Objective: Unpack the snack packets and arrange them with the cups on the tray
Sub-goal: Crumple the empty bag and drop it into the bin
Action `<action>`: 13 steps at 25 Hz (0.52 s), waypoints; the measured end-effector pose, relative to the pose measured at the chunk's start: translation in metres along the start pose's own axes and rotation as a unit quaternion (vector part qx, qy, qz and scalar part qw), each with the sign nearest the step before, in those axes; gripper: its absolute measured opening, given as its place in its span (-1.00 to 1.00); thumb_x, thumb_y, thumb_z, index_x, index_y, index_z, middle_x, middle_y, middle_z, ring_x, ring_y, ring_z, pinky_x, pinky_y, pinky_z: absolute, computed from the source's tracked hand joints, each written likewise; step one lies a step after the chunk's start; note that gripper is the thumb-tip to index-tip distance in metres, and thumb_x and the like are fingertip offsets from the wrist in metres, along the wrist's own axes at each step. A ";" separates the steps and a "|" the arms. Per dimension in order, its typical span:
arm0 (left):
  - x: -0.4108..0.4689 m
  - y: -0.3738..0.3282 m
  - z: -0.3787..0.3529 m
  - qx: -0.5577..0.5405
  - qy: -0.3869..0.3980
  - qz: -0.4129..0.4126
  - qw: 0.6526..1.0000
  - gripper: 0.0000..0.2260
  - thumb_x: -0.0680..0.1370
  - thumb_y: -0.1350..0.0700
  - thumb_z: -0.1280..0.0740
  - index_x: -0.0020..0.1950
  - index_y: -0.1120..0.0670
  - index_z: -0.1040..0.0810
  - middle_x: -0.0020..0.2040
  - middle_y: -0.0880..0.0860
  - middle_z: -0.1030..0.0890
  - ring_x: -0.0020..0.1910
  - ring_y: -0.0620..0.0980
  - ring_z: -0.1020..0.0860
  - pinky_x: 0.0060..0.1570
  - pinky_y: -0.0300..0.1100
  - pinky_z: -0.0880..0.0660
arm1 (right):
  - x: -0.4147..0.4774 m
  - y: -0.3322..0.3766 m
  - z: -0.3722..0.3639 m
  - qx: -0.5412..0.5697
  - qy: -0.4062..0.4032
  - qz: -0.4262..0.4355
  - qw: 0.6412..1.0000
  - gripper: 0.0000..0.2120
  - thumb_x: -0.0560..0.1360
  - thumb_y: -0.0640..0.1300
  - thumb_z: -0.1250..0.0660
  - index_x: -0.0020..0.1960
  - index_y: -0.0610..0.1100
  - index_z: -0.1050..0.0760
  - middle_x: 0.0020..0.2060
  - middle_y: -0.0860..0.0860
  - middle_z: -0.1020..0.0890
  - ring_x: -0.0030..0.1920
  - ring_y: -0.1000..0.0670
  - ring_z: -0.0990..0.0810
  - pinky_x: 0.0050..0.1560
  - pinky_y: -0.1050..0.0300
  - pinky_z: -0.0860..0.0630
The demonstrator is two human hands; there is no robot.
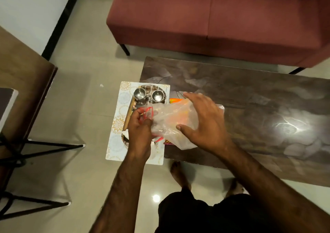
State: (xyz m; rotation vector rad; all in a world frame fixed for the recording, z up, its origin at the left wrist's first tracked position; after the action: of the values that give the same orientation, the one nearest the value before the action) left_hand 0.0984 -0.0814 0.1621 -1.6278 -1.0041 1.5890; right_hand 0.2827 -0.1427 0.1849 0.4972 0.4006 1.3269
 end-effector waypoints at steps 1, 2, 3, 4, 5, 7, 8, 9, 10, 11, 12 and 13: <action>0.001 -0.001 -0.003 -0.017 0.000 0.003 1.000 -0.81 0.63 0.13 -0.35 0.21 0.15 -0.53 0.07 0.10 -0.70 -0.06 0.08 -0.72 -0.25 0.00 -0.67 | -0.001 -0.008 0.010 -0.046 -0.027 -0.024 0.998 -0.10 0.36 0.32 -0.47 0.62 0.12 -0.29 0.58 0.09 -0.40 0.61 -0.07 -0.35 0.54 -0.24 -0.35; 0.002 -0.002 -0.006 -0.032 0.002 0.007 0.999 -0.85 0.64 0.16 -0.33 0.20 0.15 -0.52 0.04 0.09 -0.69 -0.13 0.04 -0.72 -0.30 -0.03 -0.65 | -0.002 -0.016 0.018 -0.063 -0.037 -0.051 0.996 -0.08 0.38 0.38 -0.45 0.64 0.11 -0.27 0.63 0.07 -0.34 0.65 -0.08 -0.29 0.56 -0.27 -0.31; 0.004 -0.003 -0.009 -0.051 0.006 0.016 0.999 -0.87 0.64 0.21 -0.30 0.18 0.15 -0.51 0.03 0.10 -0.68 -0.17 0.04 -0.72 -0.34 -0.06 -0.62 | -0.003 -0.023 0.024 -0.046 -0.033 -0.079 0.995 -0.05 0.39 0.42 -0.45 0.67 0.11 -0.23 0.66 0.06 -0.28 0.68 -0.07 -0.23 0.58 -0.28 -0.28; 0.006 -0.005 -0.014 -0.072 0.011 0.033 0.997 -0.85 0.63 0.27 -0.28 0.19 0.16 -0.50 0.06 0.15 -0.67 -0.15 0.09 -0.70 -0.34 -0.06 -0.61 | -0.004 -0.031 0.030 0.003 -0.025 -0.107 0.994 -0.02 0.40 0.43 -0.46 0.69 0.12 -0.18 0.69 0.05 -0.21 0.68 -0.02 -0.18 0.60 -0.26 -0.26; 0.008 -0.005 -0.019 -0.095 0.017 0.053 0.994 -0.81 0.61 0.31 -0.27 0.22 0.19 -0.49 0.13 0.21 -0.65 -0.07 0.18 -0.68 -0.30 0.01 -0.62 | -0.004 -0.036 0.033 0.066 -0.011 -0.130 0.989 0.02 0.40 0.44 -0.46 0.71 0.13 -0.12 0.70 0.06 -0.15 0.66 0.06 -0.16 0.62 -0.20 -0.25; 0.008 -0.005 -0.033 -0.138 0.035 0.088 0.986 -0.71 0.61 0.30 -0.29 0.34 0.22 -0.47 0.27 0.28 -0.60 0.14 0.33 -0.63 -0.02 0.32 -0.61 | -0.003 -0.035 0.035 0.170 0.014 -0.156 0.973 0.07 0.38 0.43 -0.45 0.72 0.15 -0.04 0.70 0.09 -0.11 0.56 0.16 -0.17 0.55 0.01 -0.29; 0.006 -0.005 -0.043 -0.151 0.049 0.100 0.982 -0.69 0.63 0.26 -0.30 0.38 0.20 -0.48 0.29 0.27 -0.60 0.20 0.34 -0.62 0.11 0.40 -0.54 | -0.003 -0.032 0.034 0.202 0.026 -0.164 0.965 0.08 0.38 0.42 -0.47 0.72 0.16 -0.02 0.70 0.10 -0.12 0.54 0.16 -0.20 0.50 0.06 -0.31; 0.002 -0.005 -0.055 -0.156 0.063 0.113 0.979 -0.70 0.64 0.21 -0.31 0.38 0.16 -0.49 0.26 0.25 -0.63 0.20 0.31 -0.63 0.16 0.40 -0.51 | -0.003 -0.029 0.032 0.226 0.040 -0.166 0.959 0.08 0.39 0.40 -0.48 0.72 0.16 -0.01 0.70 0.10 -0.13 0.56 0.13 -0.23 0.50 0.07 -0.33; -0.003 -0.004 -0.063 -0.156 0.077 0.127 0.977 -0.71 0.64 0.16 -0.31 0.37 0.13 -0.51 0.23 0.21 -0.66 0.17 0.27 -0.65 0.16 0.38 -0.52 | -0.004 -0.023 0.027 0.243 0.055 -0.159 0.955 0.07 0.40 0.38 -0.48 0.72 0.16 0.00 0.70 0.10 -0.14 0.60 0.09 -0.25 0.53 0.04 -0.34; -0.006 -0.002 -0.073 -0.147 0.098 0.141 0.974 -0.71 0.64 0.12 -0.31 0.37 0.10 -0.50 0.21 0.21 -0.67 0.16 0.27 -0.66 0.16 0.36 -0.54 | -0.004 -0.020 0.024 0.258 0.062 -0.150 0.952 0.05 0.41 0.36 -0.48 0.72 0.16 -0.01 0.70 0.10 -0.15 0.63 0.07 -0.24 0.58 0.01 -0.34; -0.011 0.000 -0.082 -0.133 0.122 0.154 0.971 -0.69 0.64 0.09 -0.30 0.38 0.10 -0.48 0.23 0.23 -0.65 0.18 0.29 -0.65 0.18 0.35 -0.54 | -0.004 -0.019 0.024 0.269 0.061 -0.141 0.951 0.03 0.42 0.36 -0.47 0.72 0.17 -0.01 0.69 0.12 -0.16 0.63 0.09 -0.23 0.59 0.03 -0.31; -0.015 0.002 -0.090 -0.114 0.147 0.164 0.969 -0.68 0.65 0.08 -0.28 0.39 0.11 -0.47 0.24 0.27 -0.64 0.19 0.31 -0.64 0.17 0.31 -0.55 | -0.005 -0.020 0.026 0.276 0.056 -0.135 0.950 0.02 0.42 0.36 -0.47 0.71 0.18 -0.03 0.69 0.14 -0.16 0.63 0.13 -0.21 0.58 0.09 -0.28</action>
State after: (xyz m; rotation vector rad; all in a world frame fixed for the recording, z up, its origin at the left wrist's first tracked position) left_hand 0.1890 -0.0890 0.1736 -2.2067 -0.8128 1.4109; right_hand 0.3124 -0.1536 0.1955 0.8005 0.9142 0.9682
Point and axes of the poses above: each hand's wrist, its own x-axis towards the middle knuckle, its own z-axis out of the back of the hand, y = z × x, the point moved 1 cm from there along x, towards the middle knuckle
